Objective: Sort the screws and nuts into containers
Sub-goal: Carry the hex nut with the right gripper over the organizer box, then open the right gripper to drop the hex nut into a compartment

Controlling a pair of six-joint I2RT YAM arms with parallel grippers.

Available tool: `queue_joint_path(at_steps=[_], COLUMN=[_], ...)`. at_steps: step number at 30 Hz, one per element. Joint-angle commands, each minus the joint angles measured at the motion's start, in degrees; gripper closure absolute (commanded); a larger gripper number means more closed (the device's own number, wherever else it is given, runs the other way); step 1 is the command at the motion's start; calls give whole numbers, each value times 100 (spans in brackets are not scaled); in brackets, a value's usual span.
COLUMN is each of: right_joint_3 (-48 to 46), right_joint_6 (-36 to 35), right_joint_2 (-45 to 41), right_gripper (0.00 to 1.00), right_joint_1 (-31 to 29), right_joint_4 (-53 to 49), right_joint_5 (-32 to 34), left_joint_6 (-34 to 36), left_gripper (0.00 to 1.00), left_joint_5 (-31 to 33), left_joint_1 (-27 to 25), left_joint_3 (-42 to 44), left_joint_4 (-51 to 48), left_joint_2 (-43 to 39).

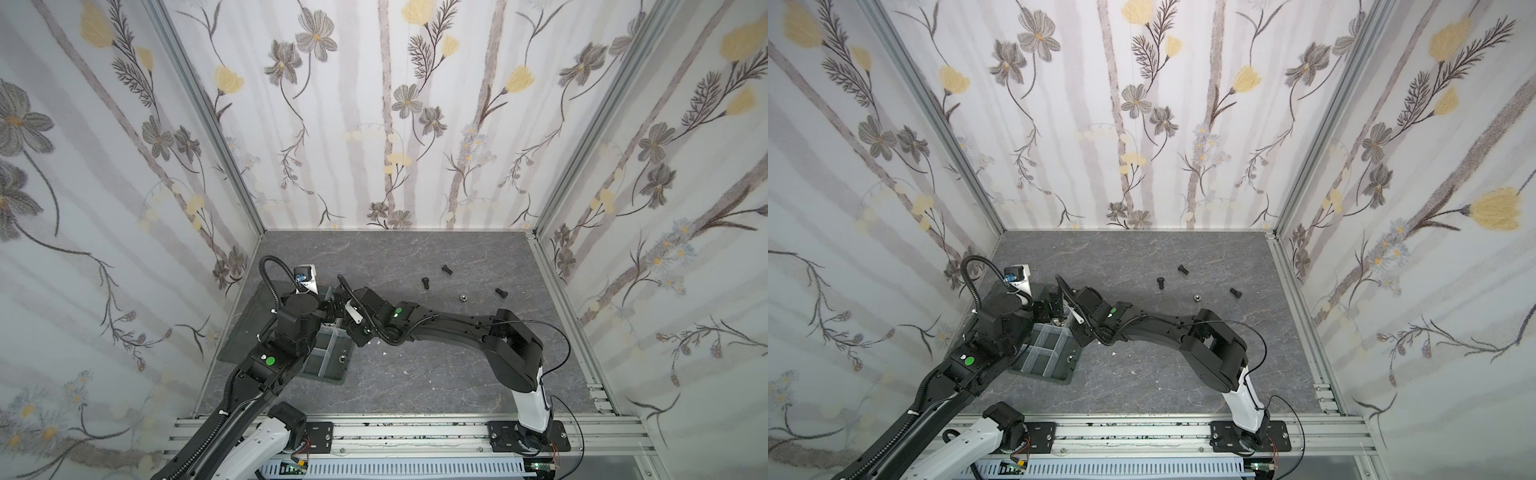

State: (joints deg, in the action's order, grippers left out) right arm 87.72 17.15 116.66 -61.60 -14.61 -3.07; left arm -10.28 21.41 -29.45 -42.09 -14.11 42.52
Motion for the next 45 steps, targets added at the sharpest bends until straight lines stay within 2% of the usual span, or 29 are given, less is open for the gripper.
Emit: queue_joint_path(at_steps=[1,6,14,21,27,33,36,39,43,45], right_joint_3=[147,304,299,151,86,70,12,-434,-1248,-1605], right_joint_6=[25,43,113,144,139,155,271,470,816,868], right_joint_2=[128,319,366,296,272,147,5,-304,-796,-1058], right_gripper=[83,82,74,68,59,54,51,51,50,49], right_joint_1=[-94,-204,-234,-237,-237,-188,-42,271,722,884], right_joint_4=[153,124,152,281,351,405,429,823,1483,1729], right_joint_5=[-229,-325,-418,-448,-464,-476,-693,-927,-1293,-1333], left_joint_6=[70,78,21,81,84,53,97,334,39,18], left_gripper=[0,0,0,0,0,0,0,0,0,0], left_joint_5=[58,-15,-238,14,129,163,319,202,86,-172], left_joint_1=[10,10,11,1,1,1,0,12,7,11], left_joint_3=[11,8,-37,184,280,-10,-276,-603,-1152,-1395], left_joint_4=[140,115,56,401,570,360,145,-37,-697,-1012], left_joint_2=[-38,-73,28,-303,-655,-684,-578,-316,199,379])
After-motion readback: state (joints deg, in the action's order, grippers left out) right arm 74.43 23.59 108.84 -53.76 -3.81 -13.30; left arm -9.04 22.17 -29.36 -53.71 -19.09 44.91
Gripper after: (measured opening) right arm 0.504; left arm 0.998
